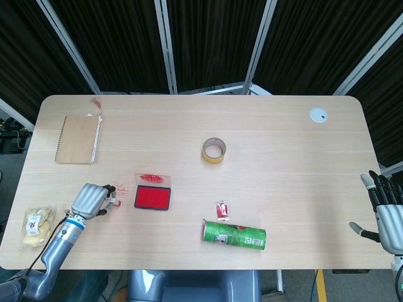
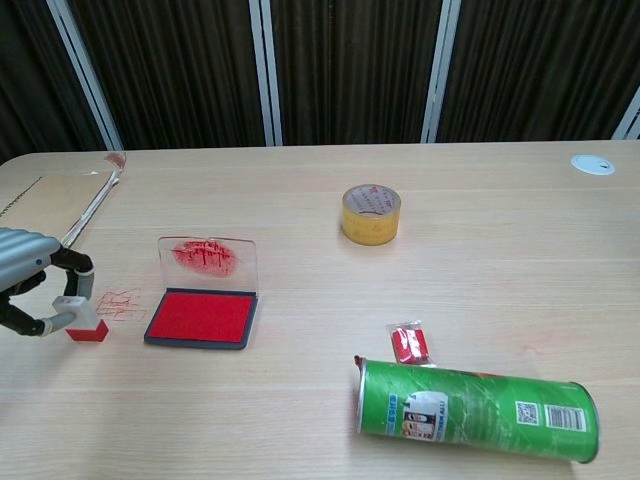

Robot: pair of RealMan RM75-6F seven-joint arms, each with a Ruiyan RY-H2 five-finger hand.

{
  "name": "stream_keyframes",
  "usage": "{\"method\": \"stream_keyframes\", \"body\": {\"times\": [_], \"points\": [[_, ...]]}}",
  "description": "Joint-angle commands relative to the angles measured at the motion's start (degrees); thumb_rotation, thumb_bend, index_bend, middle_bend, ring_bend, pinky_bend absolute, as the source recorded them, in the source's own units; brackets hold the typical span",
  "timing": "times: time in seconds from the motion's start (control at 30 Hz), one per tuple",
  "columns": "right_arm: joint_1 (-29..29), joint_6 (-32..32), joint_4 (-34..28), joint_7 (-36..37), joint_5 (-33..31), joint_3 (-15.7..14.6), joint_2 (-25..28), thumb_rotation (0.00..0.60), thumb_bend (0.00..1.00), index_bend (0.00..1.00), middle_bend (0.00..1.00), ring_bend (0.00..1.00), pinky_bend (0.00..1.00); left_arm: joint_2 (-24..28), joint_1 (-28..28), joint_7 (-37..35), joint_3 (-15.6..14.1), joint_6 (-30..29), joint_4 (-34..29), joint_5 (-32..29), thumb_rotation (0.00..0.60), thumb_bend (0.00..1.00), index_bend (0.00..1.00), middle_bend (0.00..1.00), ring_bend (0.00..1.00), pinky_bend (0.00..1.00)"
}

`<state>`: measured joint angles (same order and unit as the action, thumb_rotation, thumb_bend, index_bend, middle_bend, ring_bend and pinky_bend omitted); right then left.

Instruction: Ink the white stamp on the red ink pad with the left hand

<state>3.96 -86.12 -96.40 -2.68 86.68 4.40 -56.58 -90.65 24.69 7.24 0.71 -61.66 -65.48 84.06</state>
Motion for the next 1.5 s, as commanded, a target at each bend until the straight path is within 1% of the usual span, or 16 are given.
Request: {"method": "stream_keyframes", "body": {"times": [0.03,0.3,0.43,0.53,0.7,0.8,0.9,0.97,1.07,1.23,1.5], "points": [[0.0,0.0,0.03,0.02,-0.08,0.04,-0.01,0.6,0.0,0.0,0.0,0.0,0.0,-0.02,0.03,-0.14,0.02,0.05,0.0,-0.11,0.6,0.32,0.51,0.51,0.9,0.94],[0.07,0.15,0.13,-0.02,-0.36,0.12,-0.07,0.6,0.0,0.0,0.0,0.0,0.0,0.26,0.17,-1.19,0.07,0.11,-0.51,-0.46,0.6,0.34,0.53,0.53,0.9,0.94],[0.1,0.22,0.15,-0.06,-0.45,0.14,-0.08,0.6,0.0,0.0,0.0,0.0,0.0,0.79,0.32,-2.44,0.41,0.01,-1.81,-0.68,0.6,0.35,0.54,0.53,0.9,0.94],[0.13,0.3,0.17,-0.06,-0.57,0.17,-0.1,0.6,0.0,0.0,0.0,0.0,0.0,1.92,0.66,-4.37,1.21,0.27,-4.68,-1.29,0.6,0.37,0.54,0.53,0.9,0.94],[0.2,0.53,0.27,-0.07,-0.82,0.21,-0.13,0.6,0.0,0.0,0.0,0.0,0.0,4.04,2.09,-4.8,3.0,1.39,-9.99,-2.49,0.6,0.41,0.55,0.53,0.9,0.95],[0.29,0.77,0.41,-0.15,-1.19,0.31,-0.19,0.6,0.0,0.0,0.0,0.0,0.0,5.13,3.57,-3.97,4.39,3.21,-13.63,-4.02,0.6,0.42,0.55,0.53,0.9,0.94],[0.35,0.95,0.54,-0.22,-1.56,0.43,-0.23,0.6,0.0,0.0,0.0,0.0,0.0,5.47,4.92,-3.49,5.59,5.68,-15.93,-6.37,0.6,0.43,0.55,0.54,0.9,0.95],[0.47,1.29,0.72,-0.28,-2.06,0.57,-0.31,0.6,0.0,0.0,0.0,0.0,0.0,5.06,6.36,-1.37,6.46,7.69,-16.22,-8.37,0.6,0.43,0.55,0.54,0.9,0.95],[0.63,1.75,0.99,-0.36,-2.69,0.72,-0.41,0.6,0.0,0.0,0.0,0.0,0.0,4.29,7.72,0.0,7.48,10.49,-16.73,-12.02,0.6,0.43,0.56,0.55,0.9,0.95],[0.82,2.3,1.42,-0.12,-3.87,1.15,-0.47,0.6,0.0,0.0,0.0,0.0,0.0,3.0,9.68,2.54,8.15,13.26,-16.43,-15.59,0.6,0.43,0.56,0.55,0.9,0.94],[0.96,2.96,2.12,0.46,-4.9,1.4,-0.54,0.6,0.0,0.0,0.0,0.0,0.0,0.91,11.66,7.11,7.88,13.54,-15.03,-18.21,0.6,0.44,0.56,0.55,0.9,0.95]]}}
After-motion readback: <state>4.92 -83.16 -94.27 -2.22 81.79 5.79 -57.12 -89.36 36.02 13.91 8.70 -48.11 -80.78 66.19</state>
